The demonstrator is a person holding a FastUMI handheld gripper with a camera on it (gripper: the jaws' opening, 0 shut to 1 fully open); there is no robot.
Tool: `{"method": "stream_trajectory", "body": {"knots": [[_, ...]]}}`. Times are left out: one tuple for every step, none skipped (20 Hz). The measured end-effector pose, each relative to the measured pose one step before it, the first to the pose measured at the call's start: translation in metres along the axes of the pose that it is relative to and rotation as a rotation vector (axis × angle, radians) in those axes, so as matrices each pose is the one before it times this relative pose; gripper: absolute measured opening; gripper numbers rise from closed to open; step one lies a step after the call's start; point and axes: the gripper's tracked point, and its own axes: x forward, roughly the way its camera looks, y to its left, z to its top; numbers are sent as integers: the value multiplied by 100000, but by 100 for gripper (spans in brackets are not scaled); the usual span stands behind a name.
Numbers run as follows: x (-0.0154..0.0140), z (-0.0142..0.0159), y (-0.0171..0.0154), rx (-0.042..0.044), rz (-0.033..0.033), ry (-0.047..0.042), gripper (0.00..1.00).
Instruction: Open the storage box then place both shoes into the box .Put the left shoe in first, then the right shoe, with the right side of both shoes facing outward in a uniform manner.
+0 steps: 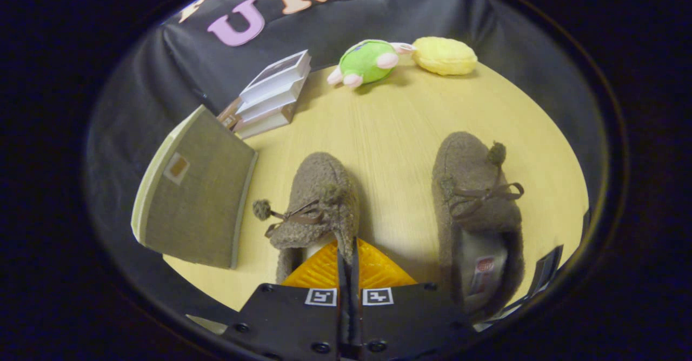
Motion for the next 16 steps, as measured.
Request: {"method": "stream_trajectory", "body": {"knots": [[-220,247,456,3069,487,-608,4],[-40,320,361,2431,236,-382,4],[-239,205,353,2550,44,-444,4],[-253,180,468,2446,-102,-618,4],[-475,241,610,1896,320,-268,4],[-526,337,640,1236,300,-1226,4],[-559,517,871,285,542,-1734,4],[-595,669,924,576,358,-1811,4],[-655,802,1147,744,792,-1888,4],[-677,752,1187,493,697,-1497,4],[-828,670,1240,276,708,-851,4],[-705,708,1372,182,708,-1363,4],[-679,621,1592,-493,1240,-1092,4],[-327,446,1423,-80,1184,-813,4],[-381,497,1673,436,1515,-873,4],[-130,285,1640,490,1739,-550,4]]}}
